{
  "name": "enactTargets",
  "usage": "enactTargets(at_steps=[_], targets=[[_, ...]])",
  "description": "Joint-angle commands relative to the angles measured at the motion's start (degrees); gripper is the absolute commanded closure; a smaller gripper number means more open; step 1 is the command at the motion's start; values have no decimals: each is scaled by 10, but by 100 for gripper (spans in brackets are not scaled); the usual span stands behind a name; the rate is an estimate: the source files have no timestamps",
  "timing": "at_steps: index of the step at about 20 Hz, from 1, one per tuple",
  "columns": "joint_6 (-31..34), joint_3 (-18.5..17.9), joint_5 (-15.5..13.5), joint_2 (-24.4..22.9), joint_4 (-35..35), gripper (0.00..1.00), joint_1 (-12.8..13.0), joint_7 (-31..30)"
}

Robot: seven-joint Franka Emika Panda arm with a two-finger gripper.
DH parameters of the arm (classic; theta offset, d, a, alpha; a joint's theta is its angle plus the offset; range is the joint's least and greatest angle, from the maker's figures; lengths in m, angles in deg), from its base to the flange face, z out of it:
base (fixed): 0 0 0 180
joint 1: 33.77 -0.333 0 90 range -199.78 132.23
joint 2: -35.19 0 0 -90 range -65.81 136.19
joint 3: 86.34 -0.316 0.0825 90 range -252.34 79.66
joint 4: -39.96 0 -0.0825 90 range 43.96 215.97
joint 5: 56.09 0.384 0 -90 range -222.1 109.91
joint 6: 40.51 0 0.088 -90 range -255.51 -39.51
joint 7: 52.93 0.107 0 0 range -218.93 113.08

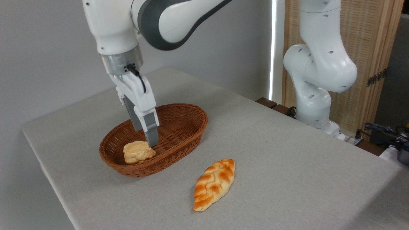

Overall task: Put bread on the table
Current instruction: 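Lower the open gripper into the wicker basket onto the round roll, then close the gripper on the round bread roll in the basket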

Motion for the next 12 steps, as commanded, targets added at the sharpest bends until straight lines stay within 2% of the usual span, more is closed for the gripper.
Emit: enactTargets(at_steps=[1, 12], targets=[[-37, 13, -8, 22, 0, 0, -2, -8], [-74, 43, -4, 64, -3, 0, -2, -8]])
